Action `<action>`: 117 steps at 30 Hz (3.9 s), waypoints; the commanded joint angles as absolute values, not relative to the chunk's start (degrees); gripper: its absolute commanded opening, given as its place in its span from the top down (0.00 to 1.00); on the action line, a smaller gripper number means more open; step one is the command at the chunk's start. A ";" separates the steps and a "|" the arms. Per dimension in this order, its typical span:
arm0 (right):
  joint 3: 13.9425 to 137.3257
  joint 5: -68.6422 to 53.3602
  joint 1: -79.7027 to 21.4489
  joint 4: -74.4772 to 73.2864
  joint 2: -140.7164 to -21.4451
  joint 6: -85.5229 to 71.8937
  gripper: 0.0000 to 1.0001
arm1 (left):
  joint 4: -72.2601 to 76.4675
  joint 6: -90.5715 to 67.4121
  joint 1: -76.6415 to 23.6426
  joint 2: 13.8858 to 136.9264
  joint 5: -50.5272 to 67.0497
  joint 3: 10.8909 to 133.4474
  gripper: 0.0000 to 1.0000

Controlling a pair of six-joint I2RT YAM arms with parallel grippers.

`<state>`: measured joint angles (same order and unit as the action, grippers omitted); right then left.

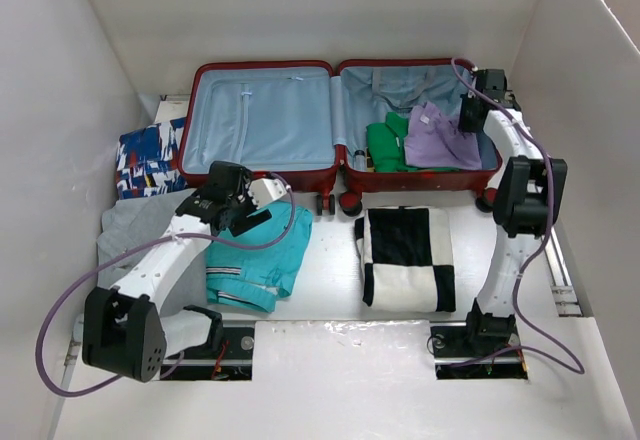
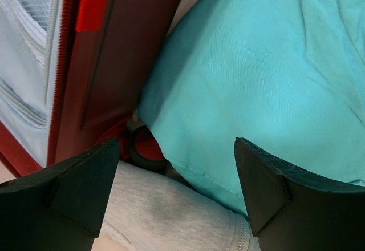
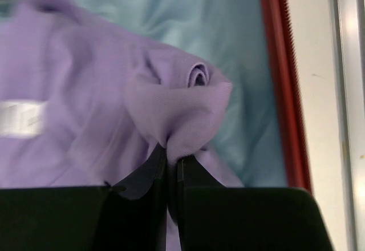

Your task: Pack the luggage

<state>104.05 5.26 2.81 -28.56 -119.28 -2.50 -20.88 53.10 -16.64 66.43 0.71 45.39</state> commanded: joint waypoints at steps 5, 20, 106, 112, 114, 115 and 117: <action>114.25 4.74 3.78 -25.31 -125.15 5.70 1.00 | -19.86 53.44 -16.35 69.43 -1.23 47.29 0.22; 121.01 6.42 4.31 -25.73 -129.98 10.10 0.26 | -20.39 53.44 -16.35 71.10 -1.23 47.81 0.22; 29.91 -26.01 4.75 -24.63 -61.79 -10.80 0.00 | -19.60 30.67 -16.35 56.17 0.52 50.54 0.22; 24.26 -27.60 4.75 -22.50 -61.79 -12.83 0.00 | -20.13 31.20 -16.35 55.63 2.98 50.54 0.22; 23.74 -28.12 4.14 -22.50 -61.26 -13.45 0.00 | -20.65 31.72 -16.35 55.63 3.52 50.54 0.22; 23.73 -28.13 4.13 -21.72 -61.26 -14.14 0.00 | -20.65 31.73 -16.35 55.63 4.21 50.54 0.22; 22.51 -28.73 2.91 -20.40 -61.96 -14.76 0.00 | -20.65 31.73 -16.35 55.63 4.22 50.54 0.22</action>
<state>25.30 -27.14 4.34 -21.32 -60.84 -12.78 -20.82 31.90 -16.64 57.10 2.46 49.65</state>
